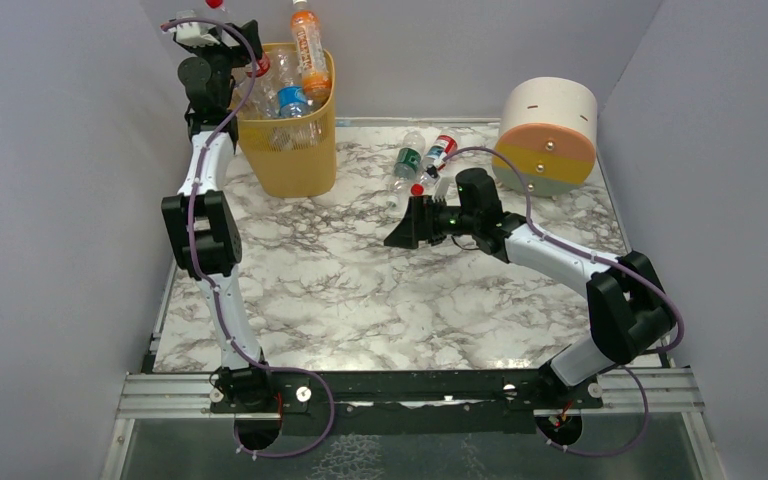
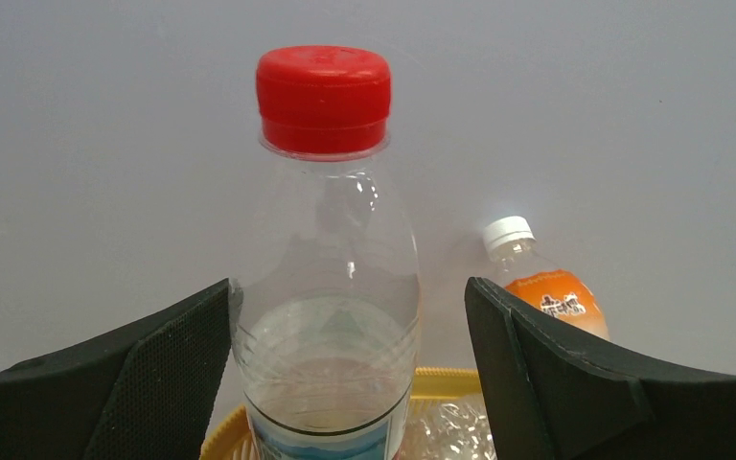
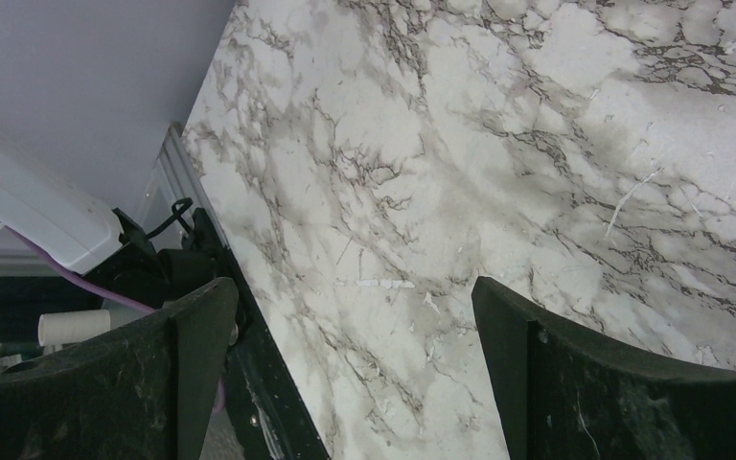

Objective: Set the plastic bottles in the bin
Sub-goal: Place the plastic bottle in the trash bin.

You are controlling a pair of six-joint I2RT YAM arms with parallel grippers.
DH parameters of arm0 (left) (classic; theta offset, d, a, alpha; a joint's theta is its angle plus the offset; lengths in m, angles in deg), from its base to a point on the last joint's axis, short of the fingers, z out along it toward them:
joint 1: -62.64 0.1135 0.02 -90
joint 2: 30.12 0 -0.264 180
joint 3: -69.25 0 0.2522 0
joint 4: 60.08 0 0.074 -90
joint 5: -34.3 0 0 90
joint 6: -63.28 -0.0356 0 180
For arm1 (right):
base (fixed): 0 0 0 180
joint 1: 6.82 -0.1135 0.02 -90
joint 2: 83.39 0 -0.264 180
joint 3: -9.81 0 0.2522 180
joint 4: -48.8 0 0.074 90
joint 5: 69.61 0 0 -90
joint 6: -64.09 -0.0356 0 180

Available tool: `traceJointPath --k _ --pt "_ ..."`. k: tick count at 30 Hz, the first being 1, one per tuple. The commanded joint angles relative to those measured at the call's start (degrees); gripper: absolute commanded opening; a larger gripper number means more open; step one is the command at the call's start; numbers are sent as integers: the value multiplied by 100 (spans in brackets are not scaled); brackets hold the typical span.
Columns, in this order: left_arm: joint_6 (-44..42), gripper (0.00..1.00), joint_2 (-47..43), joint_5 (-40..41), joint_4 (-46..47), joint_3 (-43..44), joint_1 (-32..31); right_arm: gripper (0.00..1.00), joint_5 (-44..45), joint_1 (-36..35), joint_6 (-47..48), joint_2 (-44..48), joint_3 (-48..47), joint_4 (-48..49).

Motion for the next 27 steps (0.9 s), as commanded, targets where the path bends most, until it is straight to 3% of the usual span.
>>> traceJointPath --k 1,19,27 --pt "-66 92 -649 -375 117 -390 9 96 -217 -27 -89 190 103 247" --pt "373 94 -545 -1366 -372 338 90 96 -301 -26 -243 552 339 256" --pt "739 96 -895 -1657 -416 305 270 96 -304 -25 -247 582 288 207"
